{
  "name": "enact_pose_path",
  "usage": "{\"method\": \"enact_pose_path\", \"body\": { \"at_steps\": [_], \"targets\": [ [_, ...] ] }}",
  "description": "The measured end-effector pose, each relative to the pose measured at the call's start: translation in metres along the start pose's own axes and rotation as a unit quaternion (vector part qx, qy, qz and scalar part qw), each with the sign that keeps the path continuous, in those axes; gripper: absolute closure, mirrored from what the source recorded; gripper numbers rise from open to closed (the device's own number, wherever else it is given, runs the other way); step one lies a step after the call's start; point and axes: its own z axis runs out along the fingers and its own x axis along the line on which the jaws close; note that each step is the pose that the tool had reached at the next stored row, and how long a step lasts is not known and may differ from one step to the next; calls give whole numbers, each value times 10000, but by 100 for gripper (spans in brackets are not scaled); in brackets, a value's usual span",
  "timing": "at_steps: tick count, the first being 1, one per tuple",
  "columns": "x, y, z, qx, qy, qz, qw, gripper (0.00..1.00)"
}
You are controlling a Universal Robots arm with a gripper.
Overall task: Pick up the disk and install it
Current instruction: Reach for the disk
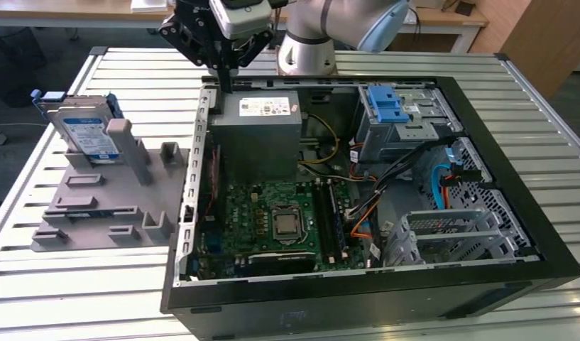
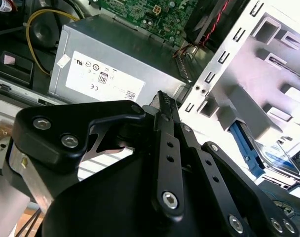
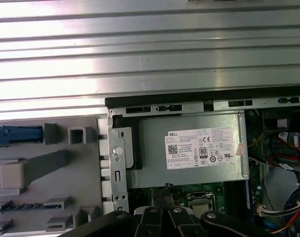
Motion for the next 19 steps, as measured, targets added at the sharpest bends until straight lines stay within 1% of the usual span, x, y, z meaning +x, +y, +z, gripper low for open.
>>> {"method": "enact_pose_path", "body": {
  "at_steps": [8, 10, 14, 19],
  "targets": [
    [95, 20, 3, 0, 0, 0, 10000, 89],
    [128, 34, 4, 0, 0, 0, 10000, 89],
    [191, 83, 6, 0, 0, 1, 10000, 89],
    [255, 108, 11, 0, 9, 0, 10000, 89]
  ]
}}
